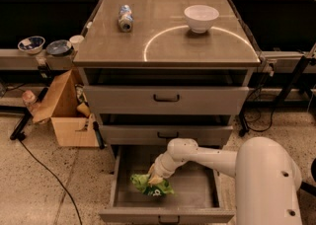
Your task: Place green rice chip bag into bottom drawer
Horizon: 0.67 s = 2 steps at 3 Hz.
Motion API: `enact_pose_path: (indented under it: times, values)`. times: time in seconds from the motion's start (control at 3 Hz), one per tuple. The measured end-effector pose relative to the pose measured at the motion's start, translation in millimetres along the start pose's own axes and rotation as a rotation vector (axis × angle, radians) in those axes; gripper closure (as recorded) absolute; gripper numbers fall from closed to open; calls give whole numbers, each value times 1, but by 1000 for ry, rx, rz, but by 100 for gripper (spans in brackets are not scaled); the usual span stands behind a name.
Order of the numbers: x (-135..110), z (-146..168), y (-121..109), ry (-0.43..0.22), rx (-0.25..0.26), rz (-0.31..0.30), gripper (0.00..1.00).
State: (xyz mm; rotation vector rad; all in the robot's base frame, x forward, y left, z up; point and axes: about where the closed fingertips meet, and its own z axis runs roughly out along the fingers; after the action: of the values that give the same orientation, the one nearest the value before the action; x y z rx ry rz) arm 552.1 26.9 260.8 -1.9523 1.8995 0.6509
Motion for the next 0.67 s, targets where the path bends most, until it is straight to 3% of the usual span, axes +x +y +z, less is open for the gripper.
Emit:
enact_pose_path:
  times: [0.33,0.67]
  values:
    - [0,0,0,0,0,0,98]
    - [0,0,0,0,0,0,76]
